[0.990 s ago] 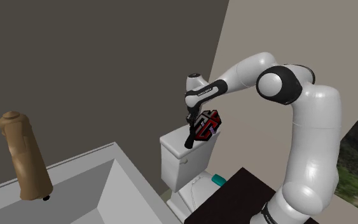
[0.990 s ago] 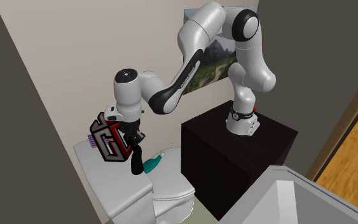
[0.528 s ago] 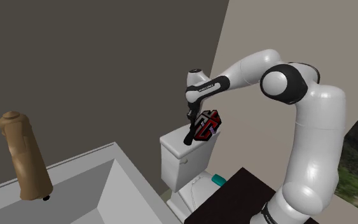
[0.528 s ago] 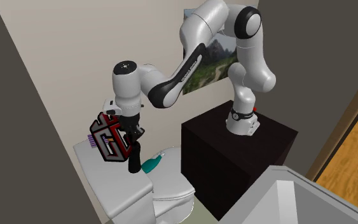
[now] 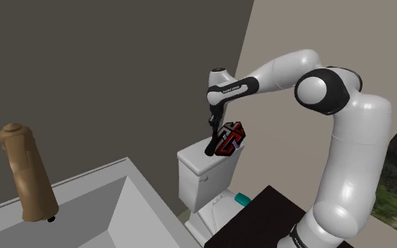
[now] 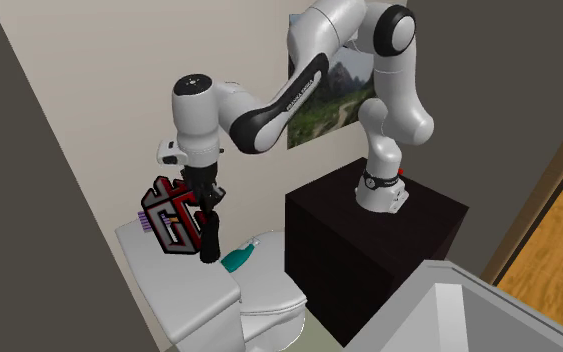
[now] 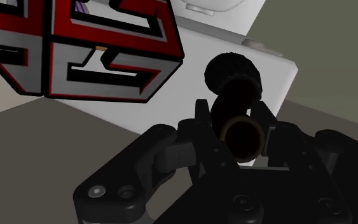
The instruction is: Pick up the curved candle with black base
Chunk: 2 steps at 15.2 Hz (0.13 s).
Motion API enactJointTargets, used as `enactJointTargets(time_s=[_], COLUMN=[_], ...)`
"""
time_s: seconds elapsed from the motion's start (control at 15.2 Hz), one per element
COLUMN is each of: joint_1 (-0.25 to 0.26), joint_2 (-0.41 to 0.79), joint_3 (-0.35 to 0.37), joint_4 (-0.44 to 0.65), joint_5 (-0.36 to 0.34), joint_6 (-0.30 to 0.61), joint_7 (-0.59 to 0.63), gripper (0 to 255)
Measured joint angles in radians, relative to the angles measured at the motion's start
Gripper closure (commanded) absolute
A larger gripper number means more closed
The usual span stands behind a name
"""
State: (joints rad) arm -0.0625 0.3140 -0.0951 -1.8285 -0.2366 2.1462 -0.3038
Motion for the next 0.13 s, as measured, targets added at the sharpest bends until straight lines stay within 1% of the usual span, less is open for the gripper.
enactJointTargets(time_s=[0.13], joint_1=[0.0], joint_2=[-0.008], joint_3=[0.0], joint_4=[0.011], joint_5=[0.002], joint_6=[-0.018], joint_7=[-0.005], gripper=[255])
